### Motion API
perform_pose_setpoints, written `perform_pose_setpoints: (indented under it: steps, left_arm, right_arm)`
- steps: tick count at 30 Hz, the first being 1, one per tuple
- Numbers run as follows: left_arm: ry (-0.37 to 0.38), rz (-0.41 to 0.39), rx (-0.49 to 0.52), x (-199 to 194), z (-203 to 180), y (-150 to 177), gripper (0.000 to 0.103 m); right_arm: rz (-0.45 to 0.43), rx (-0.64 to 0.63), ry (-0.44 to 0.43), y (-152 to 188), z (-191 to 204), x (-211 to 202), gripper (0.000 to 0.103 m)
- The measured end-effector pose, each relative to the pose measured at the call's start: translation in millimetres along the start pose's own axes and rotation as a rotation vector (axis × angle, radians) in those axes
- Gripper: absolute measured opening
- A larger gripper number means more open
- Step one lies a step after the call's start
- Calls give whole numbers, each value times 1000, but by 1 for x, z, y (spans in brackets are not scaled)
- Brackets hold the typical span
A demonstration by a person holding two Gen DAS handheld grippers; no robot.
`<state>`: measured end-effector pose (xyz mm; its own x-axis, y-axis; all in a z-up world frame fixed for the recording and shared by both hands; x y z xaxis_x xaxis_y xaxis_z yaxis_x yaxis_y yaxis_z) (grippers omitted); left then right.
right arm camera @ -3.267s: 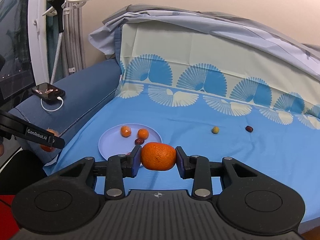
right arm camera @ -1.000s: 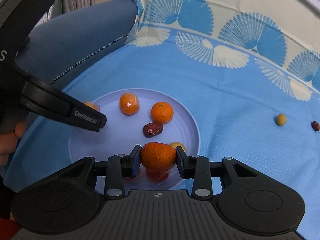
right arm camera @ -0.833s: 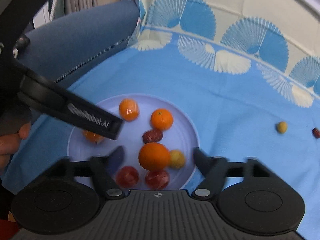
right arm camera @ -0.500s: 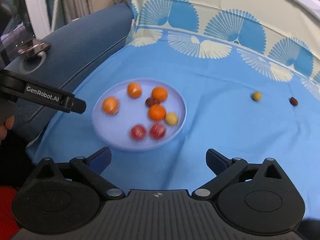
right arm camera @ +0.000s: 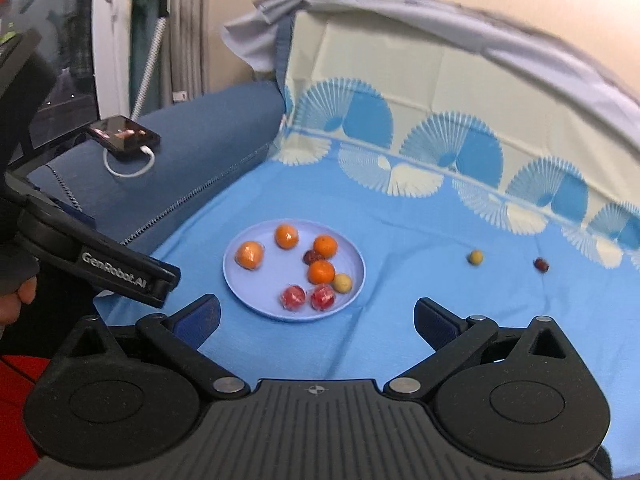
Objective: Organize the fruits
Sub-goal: 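Lift both tools away from the plate toward the last fruits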
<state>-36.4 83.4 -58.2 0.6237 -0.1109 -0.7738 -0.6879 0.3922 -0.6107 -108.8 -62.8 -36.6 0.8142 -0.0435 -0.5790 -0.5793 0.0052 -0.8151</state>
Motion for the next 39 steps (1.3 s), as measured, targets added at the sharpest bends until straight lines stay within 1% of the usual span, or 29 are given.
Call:
perform_pose_setpoints:
  steps: [5, 10, 16, 24, 30, 39]
  left_arm:
    - [-6, -40, 6, -17, -1, 2, 103]
    - [-5, -46, 9, -23, 0, 4, 103]
    - [-10, -47, 4, -25, 1, 5, 103]
    - [-6, -37, 4, -22, 2, 5, 103]
    - [0, -13, 7, -14, 0, 7, 103]
    - [-11, 12, 28, -6, -4, 8, 103]
  right_arm:
    - [-39, 16, 19, -2, -3, -16, 102]
    - [-61, 22, 24, -3, -2, -26, 102]
    - [-68, 17, 24, -3, 1, -28, 102]
    - [-58, 25, 22, -1, 1, -27, 102]
    - [-43, 32, 13, 1, -1, -23, 102]
    - [-13, 57, -8, 4, -4, -13, 102]
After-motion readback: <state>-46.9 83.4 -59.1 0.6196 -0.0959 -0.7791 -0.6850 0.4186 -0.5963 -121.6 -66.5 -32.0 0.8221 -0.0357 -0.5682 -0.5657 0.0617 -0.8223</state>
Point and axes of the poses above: each gripper's, at about its wrist camera, not at the fingertips, and x roughly the way its jaws point, z to its left, y to its underside, the point moved 6 cm from there along x, roughly the way its jaws point, and after that the axes turned 2 degrees about x, right-handed, at the moved point
